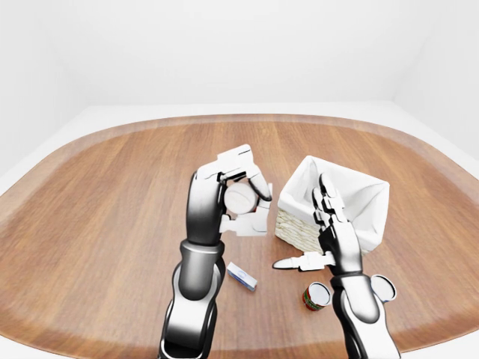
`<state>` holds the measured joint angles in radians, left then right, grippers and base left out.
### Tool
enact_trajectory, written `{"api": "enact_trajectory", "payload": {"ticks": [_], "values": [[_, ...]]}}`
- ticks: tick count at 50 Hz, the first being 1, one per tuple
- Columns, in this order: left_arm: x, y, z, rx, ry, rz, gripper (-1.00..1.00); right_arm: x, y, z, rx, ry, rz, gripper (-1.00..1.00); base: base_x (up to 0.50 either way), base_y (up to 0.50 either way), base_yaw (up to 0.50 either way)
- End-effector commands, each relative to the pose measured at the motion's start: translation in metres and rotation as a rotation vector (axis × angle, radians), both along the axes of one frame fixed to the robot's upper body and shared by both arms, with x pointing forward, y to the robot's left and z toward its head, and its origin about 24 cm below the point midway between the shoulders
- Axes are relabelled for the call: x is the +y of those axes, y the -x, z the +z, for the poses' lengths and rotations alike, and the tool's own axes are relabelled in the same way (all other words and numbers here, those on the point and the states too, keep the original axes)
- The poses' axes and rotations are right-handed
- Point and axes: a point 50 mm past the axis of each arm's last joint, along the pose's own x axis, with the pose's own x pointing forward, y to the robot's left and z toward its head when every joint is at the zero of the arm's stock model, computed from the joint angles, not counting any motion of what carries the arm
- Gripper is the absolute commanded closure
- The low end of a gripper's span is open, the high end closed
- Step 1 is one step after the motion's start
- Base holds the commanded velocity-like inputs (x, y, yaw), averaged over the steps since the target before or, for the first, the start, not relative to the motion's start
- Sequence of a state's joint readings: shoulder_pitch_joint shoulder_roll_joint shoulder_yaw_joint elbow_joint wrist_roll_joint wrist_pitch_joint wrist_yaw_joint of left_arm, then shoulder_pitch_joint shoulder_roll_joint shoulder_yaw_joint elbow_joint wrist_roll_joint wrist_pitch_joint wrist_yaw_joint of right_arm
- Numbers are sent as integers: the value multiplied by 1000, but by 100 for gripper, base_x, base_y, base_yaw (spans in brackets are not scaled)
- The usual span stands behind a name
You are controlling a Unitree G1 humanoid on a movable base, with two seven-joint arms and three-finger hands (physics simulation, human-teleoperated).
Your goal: Pick up the ketchup, and put it in the basket.
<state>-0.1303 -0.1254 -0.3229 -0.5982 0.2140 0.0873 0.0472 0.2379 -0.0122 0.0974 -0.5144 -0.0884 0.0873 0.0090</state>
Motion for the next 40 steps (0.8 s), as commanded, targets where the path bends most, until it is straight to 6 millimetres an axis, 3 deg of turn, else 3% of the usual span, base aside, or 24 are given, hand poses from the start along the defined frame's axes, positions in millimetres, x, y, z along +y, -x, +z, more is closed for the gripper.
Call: {"api": "enact_trajectory", "payload": {"ticks": [1, 18, 40], "values": [[-14, 9, 3, 1, 79, -31, 100, 0, 3, 3, -12, -3, 1, -100, 0, 0, 0], [-33, 1, -14, 106, 73, -74, 100, 0, 4, 4, -16, 9, -6, -100, 0, 0, 0], [-61, 17, -18, 124, 59, -158, 100, -2, 3, 5, -19, 5, -15, -100, 0, 0, 0]]}}
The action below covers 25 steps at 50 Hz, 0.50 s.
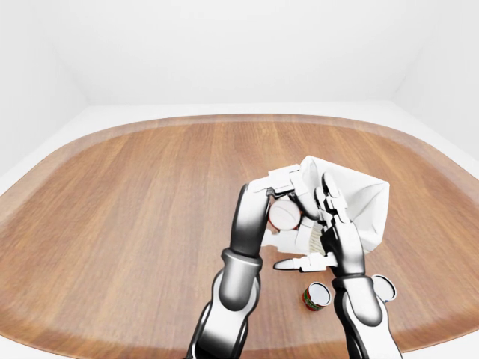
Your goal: Pick up the ketchup, and put it in the basket.
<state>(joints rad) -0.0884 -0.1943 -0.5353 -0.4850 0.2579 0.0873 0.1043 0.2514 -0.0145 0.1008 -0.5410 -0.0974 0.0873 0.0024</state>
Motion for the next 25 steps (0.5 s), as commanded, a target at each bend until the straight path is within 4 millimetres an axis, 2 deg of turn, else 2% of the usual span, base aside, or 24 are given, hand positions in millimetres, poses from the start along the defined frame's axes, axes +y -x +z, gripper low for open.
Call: {"api": "enact_trajectory", "payload": {"ticks": [1, 9, 25], "values": [[-11, 10, 0, 27, 60, -18, 100, -2, 0, 1, -2, -3, -7, -100, 0, 0, 0], [-22, 23, -1, 17, 52, -57, 100, -1, 0, 0, -2, -4, -9, -100, 0, 0, 0], [-27, 36, 10, -37, 69, -86, 100, -2, -1, -1, 5, -1, -13, -100, 0, 0, 0]]}}
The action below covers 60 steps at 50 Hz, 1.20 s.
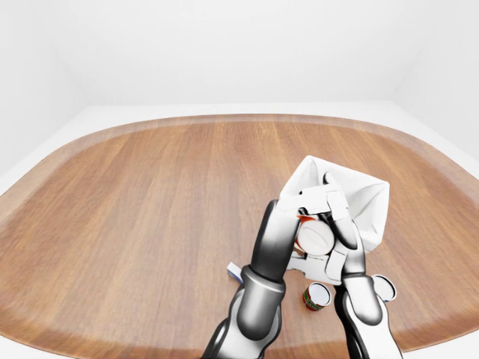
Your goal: Pick up the ketchup, and put it in the basket.
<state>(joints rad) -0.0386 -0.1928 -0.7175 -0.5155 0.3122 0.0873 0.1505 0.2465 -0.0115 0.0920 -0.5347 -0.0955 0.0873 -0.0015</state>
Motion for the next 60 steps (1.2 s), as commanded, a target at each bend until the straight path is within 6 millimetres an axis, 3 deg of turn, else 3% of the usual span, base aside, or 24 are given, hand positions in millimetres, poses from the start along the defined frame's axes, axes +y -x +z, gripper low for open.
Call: {"api": "enact_trajectory", "payload": {"ticks": [1, 5, 6, 7, 8, 9, 13, 14, 15, 30, 38, 51, 57, 60], "values": [[-2, 10, 8, -7, 75, 1, 100, 0, 0, -1, 3, 3, -2, -100, 0, 0, 0], [-4, 14, 8, -9, 81, -9, 100, 0, -2, -3, 10, 5, -4, -100, 0, 0, 0], [-5, 16, 10, -18, 84, -13, 100, 0, -1, -2, 10, 5, 0, -80, 0, 0, 0], [-5, 16, 10, -19, 85, -13, 100, 0, -1, -2, 10, 5, 1, -80, 0, 0, 0], [-5, 17, 11, -23, 89, -16, 100, 1, 0, -3, 16, 4, 10, 81, 0, 0, 0], [-5, 17, 12, -24, 88, -17, 100, 0, 0, -5, 22, 7, 9, 100, 0, 0, 0], [-6, 18, 10, -22, 81, -20, 96, -2, -1, -4, 18, 2, -5, 100, 0, 0, 0], [-6, 18, 11, -24, 83, -17, -48, -2, 0, -4, 19, 3, -6, 100, 0, 0, 0], [-6, 18, 11, -25, 83, -17, -100, -2, 0, -4, 19, 3, -6, 100, 0, 0, 0], [1, 19, 13, -38, 88, -7, -100, -2, -1, -6, 24, 7, -11, 100, 0, 0, 0], [15, 18, 16, -65, 93, 25, -100, 0, -2, -7, 31, 11, -9, 100, 0, 0, 0], [65, 21, 12, -93, 24, 150, -100, 0, -1, -7, 31, 10, -6, 100, 0, 0, 0], [101, 15, -4, -16, -55, 268, -100, -1, 1, -6, 25, 7, -7, 100, 0, 0, 0], [118, 7, -23, 79, -110, 323, -100, 0, 2, -5, 24, 9, -6, 100, 0, 0, 0]]}}
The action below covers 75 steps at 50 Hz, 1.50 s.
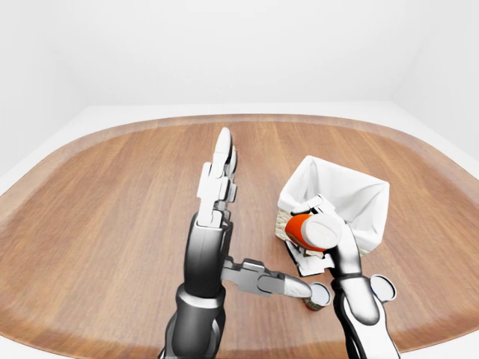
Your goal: Pick up the ketchup, and put it in the basket.
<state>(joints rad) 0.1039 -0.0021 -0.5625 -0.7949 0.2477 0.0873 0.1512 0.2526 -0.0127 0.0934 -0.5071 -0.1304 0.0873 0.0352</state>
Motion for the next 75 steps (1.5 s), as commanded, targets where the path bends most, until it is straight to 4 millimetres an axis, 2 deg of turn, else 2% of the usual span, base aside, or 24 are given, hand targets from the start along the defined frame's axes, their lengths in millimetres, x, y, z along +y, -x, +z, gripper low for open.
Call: {"api": "enact_trajectory", "payload": {"ticks": [1, 4, 10, 12, 16, 20, 50, 59, 68, 75], "values": [[53, -9, -31, 156, -114, 159, -100, -2, 2, 2, -12, -33, -32, 100, 0, 0, 0], [68, -18, -54, 273, -119, 216, -100, -1, 2, 2, -11, -31, -30, 100, 0, 0, 0], [92, -24, -71, 364, -99, 293, -100, -2, 2, 4, -17, -32, -31, 100, 0, 0, 0], [103, -28, -84, 421, -98, 325, -100, -2, 3, 4, -17, -30, -31, 100, 0, 0, 0], [113, -31, -111, 534, -79, 342, -100, -2, 4, 5, -21, -30, -30, 100, 0, 0, 0], [116, -31, -125, 552, -100, 355, -100, -2, 4, 5, -20, -30, -31, 100, 0, 0, 0], [125, -34, -124, 567, -88, 382, -100, -2, 3, 3, -16, -23, -29, 100, 0, 0, 0], [127, -33, -123, 567, -86, 384, -100, 0, 4, 8, -36, -34, -27, 100, 0, 0, 0], [127, -34, -128, 572, -76, 378, -100, 1, 2, 5, -24, -33, -28, 100, 0, 0, 0], [131, -39, -139, 585, -61, 375, -100, 3, 0, 4, -22, -31, -24, 100, 0, 0, 0]]}}
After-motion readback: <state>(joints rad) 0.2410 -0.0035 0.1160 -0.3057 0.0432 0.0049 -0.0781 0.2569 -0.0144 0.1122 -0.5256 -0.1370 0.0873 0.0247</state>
